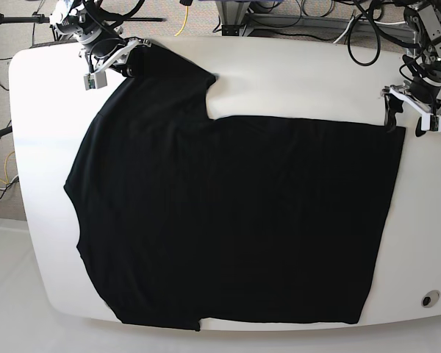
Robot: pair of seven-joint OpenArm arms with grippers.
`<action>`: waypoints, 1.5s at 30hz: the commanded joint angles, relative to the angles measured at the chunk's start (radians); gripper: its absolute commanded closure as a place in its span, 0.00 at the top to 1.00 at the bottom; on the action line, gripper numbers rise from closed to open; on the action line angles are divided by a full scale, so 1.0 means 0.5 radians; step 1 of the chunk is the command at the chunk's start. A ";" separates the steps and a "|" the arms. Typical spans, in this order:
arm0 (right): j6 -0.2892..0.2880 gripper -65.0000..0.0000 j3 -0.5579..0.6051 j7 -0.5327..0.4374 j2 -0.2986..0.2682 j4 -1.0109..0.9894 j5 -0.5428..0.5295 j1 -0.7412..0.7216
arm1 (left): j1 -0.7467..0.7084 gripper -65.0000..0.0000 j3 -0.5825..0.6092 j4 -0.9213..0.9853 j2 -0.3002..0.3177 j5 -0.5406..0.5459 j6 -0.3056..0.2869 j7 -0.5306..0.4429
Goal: Fold the T-shirt properly
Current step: 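Lower the left gripper onto the shirt's body corner and pinch it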
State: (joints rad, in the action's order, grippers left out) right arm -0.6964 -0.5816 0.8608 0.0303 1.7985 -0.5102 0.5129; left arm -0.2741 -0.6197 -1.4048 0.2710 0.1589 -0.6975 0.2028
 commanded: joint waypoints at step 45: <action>-0.003 0.06 -0.002 0.035 0.001 0.007 0.011 0.012 | 0.248 0.73 0.055 0.408 0.028 0.056 -0.001 0.108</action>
State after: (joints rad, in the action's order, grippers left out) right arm -0.6968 -0.5808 0.8680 0.0338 1.7927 -0.5087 0.5129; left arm -0.1528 -0.5930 -1.2015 0.2775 0.1963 -0.6968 0.2241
